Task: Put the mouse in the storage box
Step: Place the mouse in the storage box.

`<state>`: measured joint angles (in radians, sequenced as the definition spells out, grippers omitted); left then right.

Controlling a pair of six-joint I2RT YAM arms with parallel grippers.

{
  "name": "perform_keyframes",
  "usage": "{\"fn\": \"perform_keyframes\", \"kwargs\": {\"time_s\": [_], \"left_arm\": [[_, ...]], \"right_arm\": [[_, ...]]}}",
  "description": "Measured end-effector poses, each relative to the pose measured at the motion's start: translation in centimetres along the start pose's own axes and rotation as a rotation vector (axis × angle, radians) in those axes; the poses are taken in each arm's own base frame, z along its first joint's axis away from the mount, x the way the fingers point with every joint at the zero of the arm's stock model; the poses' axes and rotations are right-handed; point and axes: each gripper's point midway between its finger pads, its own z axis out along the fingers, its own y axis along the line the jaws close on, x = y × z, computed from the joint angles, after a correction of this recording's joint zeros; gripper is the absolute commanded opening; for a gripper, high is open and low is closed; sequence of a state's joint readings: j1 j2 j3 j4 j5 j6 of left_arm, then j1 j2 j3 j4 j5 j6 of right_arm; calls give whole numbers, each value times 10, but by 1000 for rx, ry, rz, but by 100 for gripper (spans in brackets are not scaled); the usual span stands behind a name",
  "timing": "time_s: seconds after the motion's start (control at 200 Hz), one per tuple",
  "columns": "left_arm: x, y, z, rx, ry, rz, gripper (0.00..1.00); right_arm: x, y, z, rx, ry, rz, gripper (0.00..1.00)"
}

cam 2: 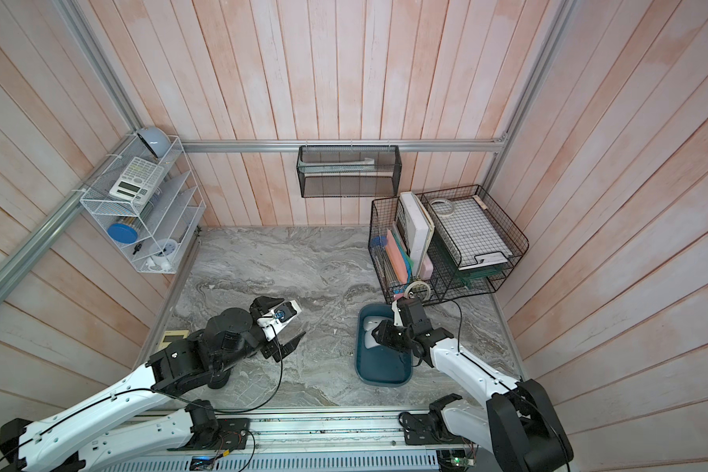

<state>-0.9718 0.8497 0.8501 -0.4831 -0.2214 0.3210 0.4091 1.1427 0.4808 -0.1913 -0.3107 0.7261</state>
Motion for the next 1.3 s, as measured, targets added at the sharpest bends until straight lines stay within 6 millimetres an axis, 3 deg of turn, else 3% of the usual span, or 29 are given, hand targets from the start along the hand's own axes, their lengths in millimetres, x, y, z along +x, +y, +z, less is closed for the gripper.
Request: {"fn": "perform_keyframes", "kwargs": {"time_s": [0.25,0.5,1.03,1.3], "left_arm": [[0,0,0,0,0,0,100],[0,0,0,0,0,0,100],[0,0,0,-1,1,0,100],[2,5,0,-31,12,-13,100]], "right_arm": [[3,-8,-3,46,6,5,62],[-11,-9,-20,121,-42,-39,69],[-18,-17,-38,186,-98,-101,71],[-30,0,-53,140,-161,-151,71]]}}
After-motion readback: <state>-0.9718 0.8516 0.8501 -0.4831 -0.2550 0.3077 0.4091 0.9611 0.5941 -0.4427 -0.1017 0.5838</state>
